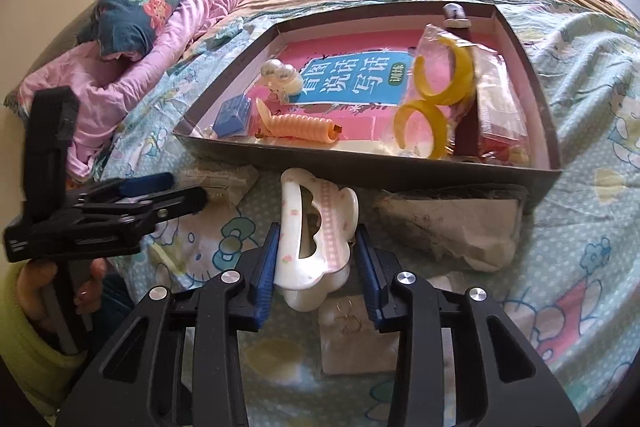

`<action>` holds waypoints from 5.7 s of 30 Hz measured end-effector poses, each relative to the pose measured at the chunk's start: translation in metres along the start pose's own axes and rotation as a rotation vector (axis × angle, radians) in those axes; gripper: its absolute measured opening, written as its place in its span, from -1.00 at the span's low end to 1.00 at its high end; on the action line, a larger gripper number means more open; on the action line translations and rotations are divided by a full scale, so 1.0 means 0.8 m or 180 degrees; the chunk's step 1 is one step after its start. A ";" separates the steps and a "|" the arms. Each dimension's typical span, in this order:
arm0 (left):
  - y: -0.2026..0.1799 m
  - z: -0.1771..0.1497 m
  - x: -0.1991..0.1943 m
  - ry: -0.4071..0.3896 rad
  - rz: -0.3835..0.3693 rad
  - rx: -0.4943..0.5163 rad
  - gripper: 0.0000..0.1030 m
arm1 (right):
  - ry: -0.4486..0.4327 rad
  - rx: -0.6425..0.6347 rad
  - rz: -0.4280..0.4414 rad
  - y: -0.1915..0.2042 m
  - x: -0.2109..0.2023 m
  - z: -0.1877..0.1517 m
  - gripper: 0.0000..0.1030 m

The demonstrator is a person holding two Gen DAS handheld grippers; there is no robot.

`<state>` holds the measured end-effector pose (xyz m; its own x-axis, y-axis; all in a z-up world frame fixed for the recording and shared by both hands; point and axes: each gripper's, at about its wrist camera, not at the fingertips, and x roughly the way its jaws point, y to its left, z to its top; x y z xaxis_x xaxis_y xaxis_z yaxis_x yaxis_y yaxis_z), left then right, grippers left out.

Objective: Organize jewelry
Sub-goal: 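Grasp the long white barrette with the left tool while the right tool grasps the white claw clip, then lower the barrette and claw clip into the box and open both tools, then withdraw both tools toward the earring card and clear tissue bag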

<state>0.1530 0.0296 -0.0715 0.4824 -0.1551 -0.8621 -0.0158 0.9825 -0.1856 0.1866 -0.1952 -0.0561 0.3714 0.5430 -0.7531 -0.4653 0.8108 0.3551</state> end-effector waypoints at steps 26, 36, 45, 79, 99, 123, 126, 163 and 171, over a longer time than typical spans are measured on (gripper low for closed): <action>-0.034 0.010 -0.036 -0.0289 0.0188 0.0122 -0.04 | -0.0366 0.0030 0.0064 -0.002 -0.060 0.021 -0.33; -0.005 0.027 -0.058 -0.0411 0.0207 -0.0086 -0.04 | -0.0400 -0.0100 0.0093 0.017 -0.048 0.043 -0.33; 0.011 0.042 -0.068 -0.0509 0.0281 -0.0134 -0.03 | -0.0435 -0.0183 0.0122 0.028 -0.039 0.061 -0.33; -0.028 0.088 -0.020 -0.0394 0.0207 0.0225 -0.03 | -0.0554 -0.0031 -0.0221 -0.008 -0.015 0.110 -0.33; -0.023 0.087 0.002 -0.0273 0.0180 0.0246 -0.03 | -0.0250 -0.0034 -0.0283 -0.008 0.032 0.110 -0.32; -0.023 0.087 -0.002 -0.0271 0.0169 0.0188 0.17 | -0.0615 0.0163 -0.0288 -0.020 -0.029 0.106 0.56; -0.024 0.088 -0.009 -0.0298 0.0170 0.0177 0.22 | -0.0650 0.0185 -0.0278 -0.020 -0.036 0.105 0.58; -0.048 0.047 -0.099 -0.0672 0.0139 0.0157 0.79 | -0.0933 0.0075 -0.0368 -0.003 -0.123 0.061 0.76; -0.063 0.020 -0.087 -0.0535 0.0108 0.0271 0.79 | -0.0790 0.0124 -0.0411 -0.018 -0.122 0.041 0.76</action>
<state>0.1339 -0.0074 0.0055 0.6225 -0.1094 -0.7749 0.0362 0.9932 -0.1111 0.1831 -0.2528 0.0303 0.6132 0.4676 -0.6366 -0.3718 0.8820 0.2897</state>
